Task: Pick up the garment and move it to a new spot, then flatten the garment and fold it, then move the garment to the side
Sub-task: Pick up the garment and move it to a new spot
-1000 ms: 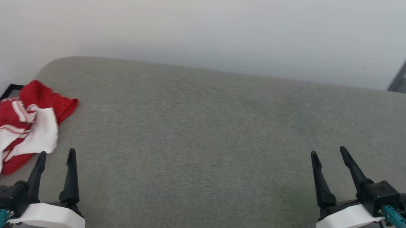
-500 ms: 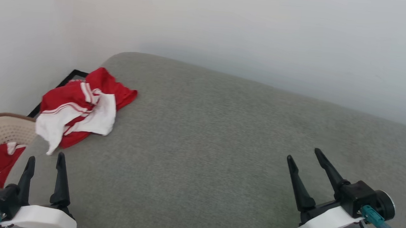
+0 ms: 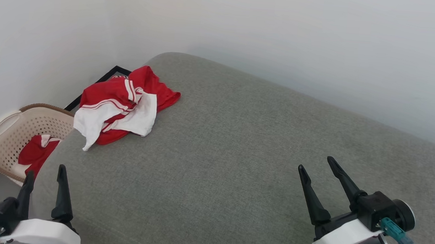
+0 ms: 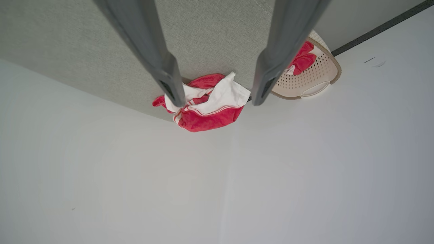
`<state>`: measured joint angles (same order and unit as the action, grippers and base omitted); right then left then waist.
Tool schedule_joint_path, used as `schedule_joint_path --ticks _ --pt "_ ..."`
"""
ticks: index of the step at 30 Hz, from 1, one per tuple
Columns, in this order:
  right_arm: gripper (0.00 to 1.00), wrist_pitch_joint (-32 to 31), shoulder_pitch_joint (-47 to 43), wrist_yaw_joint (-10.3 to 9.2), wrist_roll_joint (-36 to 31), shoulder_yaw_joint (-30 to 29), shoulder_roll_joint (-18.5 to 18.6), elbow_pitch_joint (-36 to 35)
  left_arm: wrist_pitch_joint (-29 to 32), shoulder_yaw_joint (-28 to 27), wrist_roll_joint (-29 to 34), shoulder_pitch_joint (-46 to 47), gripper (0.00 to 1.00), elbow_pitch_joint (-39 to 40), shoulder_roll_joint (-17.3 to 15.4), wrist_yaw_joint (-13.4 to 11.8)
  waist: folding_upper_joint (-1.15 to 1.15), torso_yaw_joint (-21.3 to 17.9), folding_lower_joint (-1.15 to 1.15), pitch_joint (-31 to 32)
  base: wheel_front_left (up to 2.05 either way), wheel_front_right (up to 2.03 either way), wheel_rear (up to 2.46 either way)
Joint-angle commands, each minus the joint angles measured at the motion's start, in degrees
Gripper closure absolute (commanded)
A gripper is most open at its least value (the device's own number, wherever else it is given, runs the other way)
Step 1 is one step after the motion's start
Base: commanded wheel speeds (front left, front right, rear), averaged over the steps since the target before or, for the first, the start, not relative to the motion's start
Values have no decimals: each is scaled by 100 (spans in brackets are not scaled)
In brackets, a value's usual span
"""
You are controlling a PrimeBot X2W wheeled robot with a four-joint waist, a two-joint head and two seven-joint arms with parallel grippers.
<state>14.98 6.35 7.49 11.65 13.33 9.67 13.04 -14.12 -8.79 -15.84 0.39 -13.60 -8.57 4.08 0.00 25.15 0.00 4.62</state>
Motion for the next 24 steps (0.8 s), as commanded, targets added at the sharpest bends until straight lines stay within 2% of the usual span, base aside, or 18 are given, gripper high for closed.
schedule_joint_path --ticks 1,8,14,24 --pt "0 31 9 0 10 8 9 -35 12 -10 -27 42 0 -9 12 -19 0 42 0 -18 0 0 0" --pt "0 31 20 0 -58 -101 83 -131 86 76 -127 441 0 -225 36 -27 0 179 0 -229 0 0 0" --pt "0 31 141 0 -116 -115 185 -243 87 190 -157 1085 0 -596 -40 38 0 136 0 -496 0 0 0" --pt "0 0 398 0 -178 -98 446 -449 174 282 -330 2610 0 -1968 -429 190 0 -155 0 -1166 0 0 0"
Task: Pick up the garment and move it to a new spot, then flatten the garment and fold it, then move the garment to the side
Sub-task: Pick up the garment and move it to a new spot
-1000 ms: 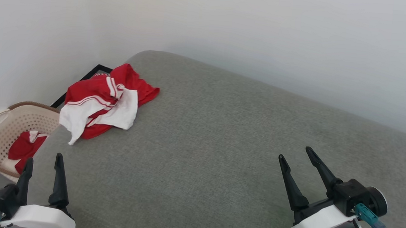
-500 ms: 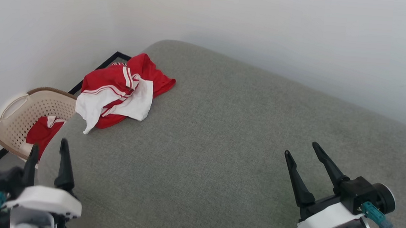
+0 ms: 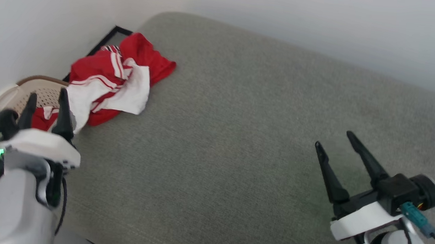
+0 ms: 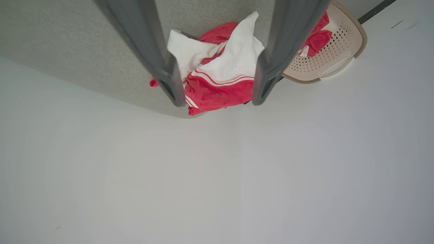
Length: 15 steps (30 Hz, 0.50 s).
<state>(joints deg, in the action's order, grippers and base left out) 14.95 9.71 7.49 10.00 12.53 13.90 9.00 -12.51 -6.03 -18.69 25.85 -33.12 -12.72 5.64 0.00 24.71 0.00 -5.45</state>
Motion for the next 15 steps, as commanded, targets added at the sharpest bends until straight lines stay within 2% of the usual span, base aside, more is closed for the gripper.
schedule_joint_path --ticks 1,15 --pt "0 -18 99 0 -30 -6 49 -84 14 25 -59 223 0 -188 -60 44 0 -153 0 -244 0 0 0" --pt "0 -395 549 0 -151 -17 442 -860 196 157 -342 2223 0 -2463 -480 146 0 -596 0 -1406 0 0 0"
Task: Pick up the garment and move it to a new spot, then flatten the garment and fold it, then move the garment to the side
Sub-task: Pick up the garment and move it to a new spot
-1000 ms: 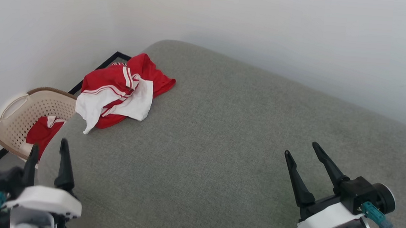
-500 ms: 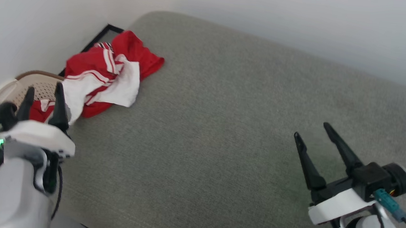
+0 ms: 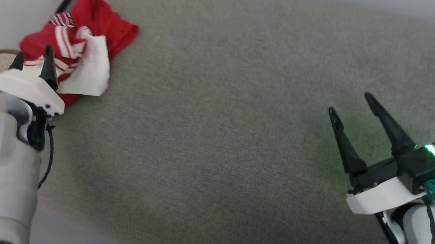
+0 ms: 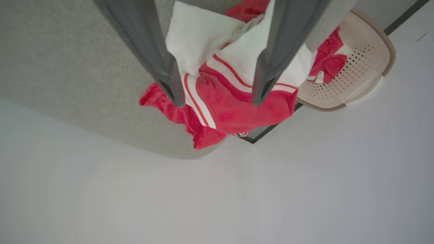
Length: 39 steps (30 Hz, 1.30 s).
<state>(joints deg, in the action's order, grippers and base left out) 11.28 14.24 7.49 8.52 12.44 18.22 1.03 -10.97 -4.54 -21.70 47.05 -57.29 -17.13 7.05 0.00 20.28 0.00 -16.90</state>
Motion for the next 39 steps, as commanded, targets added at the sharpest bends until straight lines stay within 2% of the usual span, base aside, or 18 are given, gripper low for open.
schedule_joint_path --ticks 1,7,11,16,21,29,30,31,34,36,39 --pt "0 -66 117 0 -11 -8 43 -121 105 9 -74 235 0 -236 -62 8 0 -182 0 -347 0 0 0" --pt "0 -262 272 0 -56 20 175 -448 392 -35 -160 863 0 -1102 -169 -87 0 -352 0 -753 0 0 0" --pt "0 -368 287 0 -82 -27 242 -627 824 -52 -239 1101 0 -1437 -230 -166 0 -413 0 -921 0 0 0" --pt "0 -499 317 0 -97 -52 315 -834 1475 -74 -325 1238 0 -1594 -308 -392 0 -466 0 -1084 0 0 0" --pt "0 -636 311 0 -132 -62 350 -1046 2632 -75 -445 1234 0 -1668 -291 -588 0 -488 0 -1208 0 0 0" --pt "0 -750 390 0 -168 -28 343 -1222 3024 29 -414 1175 0 -1705 -328 -796 0 -549 0 -1341 0 0 0" --pt "0 -759 389 0 -166 -27 339 -1237 3001 39 -405 1170 28 -1708 -332 -824 0 -558 0 -1356 0 0 0" --pt "0 -758 385 0 -168 -31 336 -1248 3007 33 -431 1169 100 -1710 -330 -828 0 -565 0 -1369 0 0 0" --pt "0 -783 396 0 -170 -47 334 -1271 3005 53 -430 1175 100 -1714 -325 -833 0 -574 0 -1398 0 0 0" --pt "0 -790 407 0 -179 -63 337 -1291 2806 65 -420 1208 100 -1699 -339 -870 0 -576 0 -1425 0 0 0" --pt "0 -788 404 0 -196 -89 331 -1285 2539 60 -452 1347 100 -1682 -391 -787 0 -566 0 -1438 0 0 0"
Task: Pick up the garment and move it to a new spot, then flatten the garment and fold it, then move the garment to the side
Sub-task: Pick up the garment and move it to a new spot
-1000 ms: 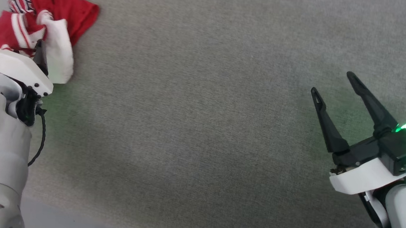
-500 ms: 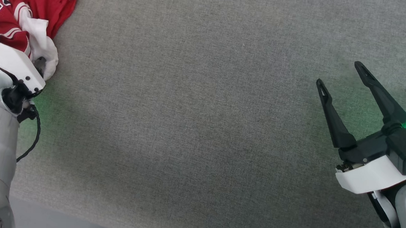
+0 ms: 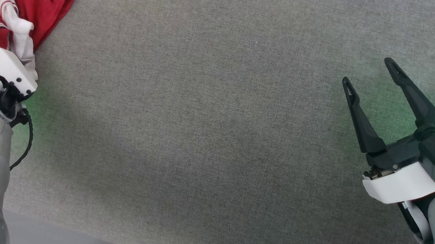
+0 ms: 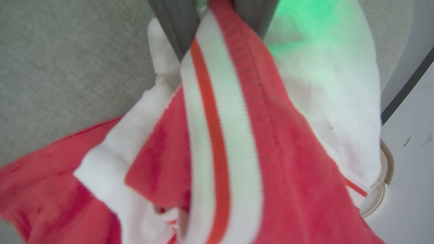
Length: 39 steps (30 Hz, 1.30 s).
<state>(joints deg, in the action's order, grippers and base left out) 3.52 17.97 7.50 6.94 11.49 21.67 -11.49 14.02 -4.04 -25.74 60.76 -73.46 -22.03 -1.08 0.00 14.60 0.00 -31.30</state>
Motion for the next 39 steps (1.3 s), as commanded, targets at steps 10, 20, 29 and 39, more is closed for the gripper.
schedule_joint_path --ticks 10,20,29,39 --pt "0 229 -33 -1 -53 -111 -201 178 -725 227 150 352 100 32 -227 260 0 112 0 360 0 0 0" --pt "0 548 -145 -1 13 -182 -479 535 -1288 684 535 772 100 270 -514 473 0 128 0 1044 0 0 0" --pt "0 815 -296 -1 26 -380 -715 758 -1401 1175 824 1150 100 607 -582 733 0 84 0 1540 0 0 0" --pt "0 1032 -444 -1 -70 -749 -995 891 -1071 2029 776 867 100 1398 -310 849 0 -196 0 1900 0 0 0"
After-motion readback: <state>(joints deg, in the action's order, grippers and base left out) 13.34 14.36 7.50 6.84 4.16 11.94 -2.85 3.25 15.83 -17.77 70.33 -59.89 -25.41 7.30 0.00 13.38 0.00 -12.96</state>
